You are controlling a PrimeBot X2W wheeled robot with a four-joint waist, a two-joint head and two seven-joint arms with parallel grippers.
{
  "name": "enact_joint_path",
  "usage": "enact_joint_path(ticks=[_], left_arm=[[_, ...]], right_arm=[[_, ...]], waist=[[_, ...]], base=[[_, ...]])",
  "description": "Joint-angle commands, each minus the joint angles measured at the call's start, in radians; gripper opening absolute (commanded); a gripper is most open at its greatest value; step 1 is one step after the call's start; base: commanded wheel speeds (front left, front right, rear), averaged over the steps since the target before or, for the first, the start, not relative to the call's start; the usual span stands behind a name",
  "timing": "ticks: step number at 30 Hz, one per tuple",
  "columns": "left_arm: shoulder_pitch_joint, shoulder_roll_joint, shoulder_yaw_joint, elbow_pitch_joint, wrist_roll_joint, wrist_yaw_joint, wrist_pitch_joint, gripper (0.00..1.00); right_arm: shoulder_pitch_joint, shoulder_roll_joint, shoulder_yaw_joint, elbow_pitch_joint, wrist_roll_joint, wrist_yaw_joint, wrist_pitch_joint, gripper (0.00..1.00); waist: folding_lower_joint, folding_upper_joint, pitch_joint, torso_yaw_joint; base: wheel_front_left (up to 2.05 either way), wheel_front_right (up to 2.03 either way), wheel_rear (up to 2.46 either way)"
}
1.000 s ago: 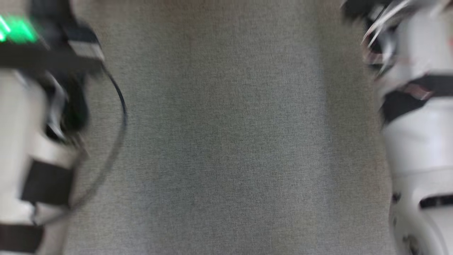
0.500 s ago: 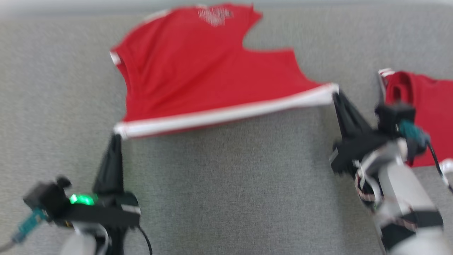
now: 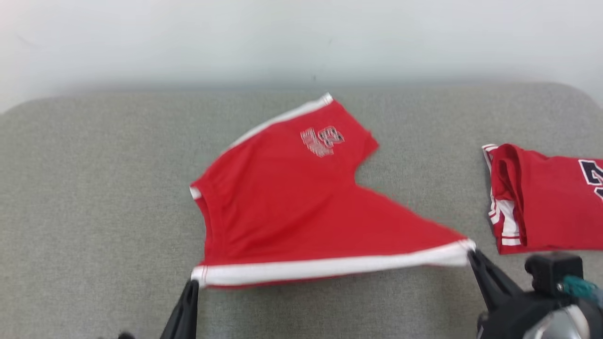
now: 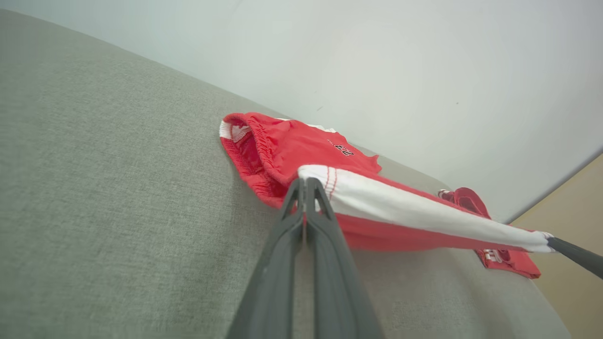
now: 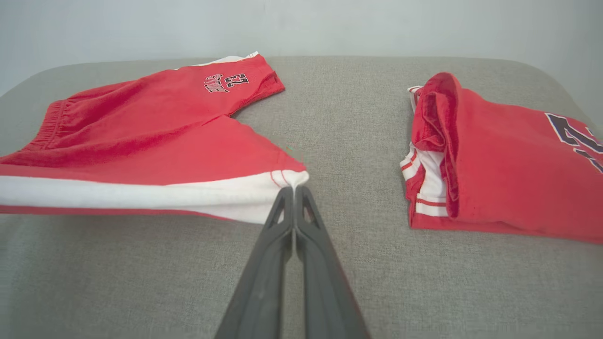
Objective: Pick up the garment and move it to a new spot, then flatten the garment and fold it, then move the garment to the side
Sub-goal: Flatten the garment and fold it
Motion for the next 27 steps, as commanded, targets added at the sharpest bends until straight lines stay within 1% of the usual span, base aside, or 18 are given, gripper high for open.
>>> enact_joint_path(ticks=[1, 4, 6, 9, 12, 16, 22, 27], left_arm=[[0.039, 0.005, 0.007, -0.017, 0.016, 0.004, -0.003, 0.00], [0.091, 0.011, 0.013, -0.051, 0.040, 0.011, -0.003, 0.00], [0.101, 0.010, 0.013, -0.059, 0.041, 0.012, -0.003, 0.00], [0.084, 0.005, -0.010, -0.069, 0.046, 0.008, -0.003, 0.00], [0.040, 0.003, -0.038, -0.064, 0.048, 0.004, -0.003, 0.00], [-0.033, 0.004, -0.063, -0.042, 0.058, 0.002, -0.003, 0.00], [-0.148, -0.014, -0.086, 0.015, 0.045, 0.000, 0.002, 0.00], [-0.246, -0.032, -0.106, 0.087, 0.035, 0.001, 0.012, 0.00]], right_arm=[[0.038, 0.007, -0.009, -0.043, -0.005, -0.003, 0.035, 0.00], [0.085, 0.009, -0.026, -0.124, -0.012, -0.003, 0.088, 0.00], [0.089, 0.007, -0.029, -0.140, -0.016, -0.003, 0.096, 0.00], [0.058, -0.026, -0.019, -0.152, -0.055, -0.003, 0.112, 0.00], [-0.017, -0.070, 0.026, -0.119, -0.092, -0.003, 0.119, 0.00], [-0.162, -0.131, 0.105, -0.022, -0.107, -0.003, 0.111, 0.00], [-0.398, -0.212, 0.204, 0.190, -0.102, -0.003, 0.082, 0.00], [-0.570, -0.235, 0.268, 0.367, -0.105, -0.003, 0.057, 0.00]], waist=[[0.0004, 0.0003, -0.021, -0.001], [0.0004, 0.0003, -0.022, -0.002], [0.0004, 0.0003, -0.020, -0.002], [0.0004, 0.0003, -0.012, 0.008], [0.0004, 0.0003, -0.004, 0.019], [0.0004, 0.0003, 0.016, 0.036], [0.0004, 0.0003, 0.048, 0.081], [0.0004, 0.0003, 0.078, 0.117]], base=[[0.00, 0.00, 0.00], [0.00, 0.00, 0.00], [0.00, 0.00, 0.00], [0.00, 0.00, 0.00], [0.00, 0.00, 0.00], [0.00, 0.00, 0.00], [0.00, 0.00, 0.00], [0.00, 0.00, 0.00]])
